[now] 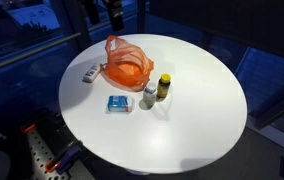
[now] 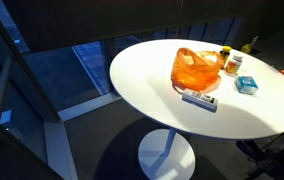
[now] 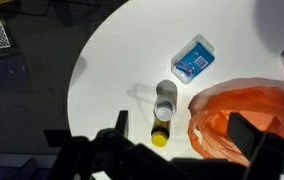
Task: Put the blue container in the plastic bag.
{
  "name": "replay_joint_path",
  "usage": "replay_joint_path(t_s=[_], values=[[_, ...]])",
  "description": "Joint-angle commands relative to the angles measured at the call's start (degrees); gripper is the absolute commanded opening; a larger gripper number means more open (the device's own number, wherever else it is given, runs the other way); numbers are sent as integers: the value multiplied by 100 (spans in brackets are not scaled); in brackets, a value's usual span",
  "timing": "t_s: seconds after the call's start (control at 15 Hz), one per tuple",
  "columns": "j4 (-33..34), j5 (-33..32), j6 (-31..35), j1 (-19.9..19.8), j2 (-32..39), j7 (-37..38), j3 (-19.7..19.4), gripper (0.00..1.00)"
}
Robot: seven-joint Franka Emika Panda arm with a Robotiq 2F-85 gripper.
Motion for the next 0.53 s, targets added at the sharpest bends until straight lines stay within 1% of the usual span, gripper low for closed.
replay_joint_path(t_s=[0.0,0.27,0.47], values=[[14,-38,-22,81,0,31,-72,100],[14,-38,-22,81,0,31,-72,100],[100,-25,-36,112,242,310,60,100]])
